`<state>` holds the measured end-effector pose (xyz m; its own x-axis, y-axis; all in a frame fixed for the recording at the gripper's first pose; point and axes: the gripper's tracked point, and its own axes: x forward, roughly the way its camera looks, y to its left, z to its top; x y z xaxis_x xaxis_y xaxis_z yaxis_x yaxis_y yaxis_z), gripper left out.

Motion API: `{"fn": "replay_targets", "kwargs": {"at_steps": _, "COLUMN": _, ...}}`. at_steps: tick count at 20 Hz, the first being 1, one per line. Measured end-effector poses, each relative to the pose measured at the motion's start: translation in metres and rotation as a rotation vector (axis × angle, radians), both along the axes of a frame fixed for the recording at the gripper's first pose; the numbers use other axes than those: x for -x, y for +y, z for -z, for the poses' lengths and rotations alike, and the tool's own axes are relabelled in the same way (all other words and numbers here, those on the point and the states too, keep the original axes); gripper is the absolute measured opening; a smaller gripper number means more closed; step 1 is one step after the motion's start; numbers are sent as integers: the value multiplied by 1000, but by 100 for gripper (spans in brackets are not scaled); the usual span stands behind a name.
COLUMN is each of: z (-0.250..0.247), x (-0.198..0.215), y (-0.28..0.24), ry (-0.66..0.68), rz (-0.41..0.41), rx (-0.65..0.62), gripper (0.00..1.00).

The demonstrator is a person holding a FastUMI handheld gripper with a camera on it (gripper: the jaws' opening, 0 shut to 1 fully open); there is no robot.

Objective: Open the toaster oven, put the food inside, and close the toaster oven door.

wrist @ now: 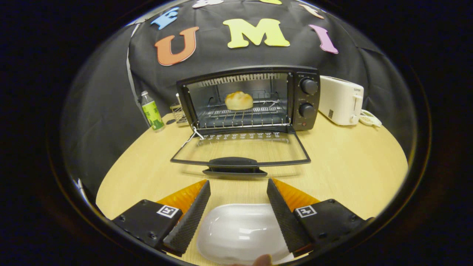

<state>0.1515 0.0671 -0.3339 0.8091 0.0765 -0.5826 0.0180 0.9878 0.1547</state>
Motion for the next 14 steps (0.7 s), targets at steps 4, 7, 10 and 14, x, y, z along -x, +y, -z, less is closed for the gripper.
{"fn": "replay_targets", "kwargs": {"at_steps": 4, "z": 15, "x": -12, "y": 3, "ry": 54, "rz": -21, "rx": 35, "gripper": 99}}
{"fn": "replay_targets", "kwargs": {"at_steps": 7, "z": 20, "x": -22, "y": 1, "ry": 75, "rz": -11, "rx": 81, "gripper": 99}}
{"fn": "replay_targets", "kwargs": {"at_steps": 10, "z": 20, "x": -24, "y": 2, "ry": 74, "rz": 12, "rx": 116, "gripper": 99}}
{"fn": "replay_targets", "kwargs": {"at_steps": 14, "z": 13, "x": -33, "y": 1, "ry": 35, "rz": 39, "rx": 136, "gripper": 99}}
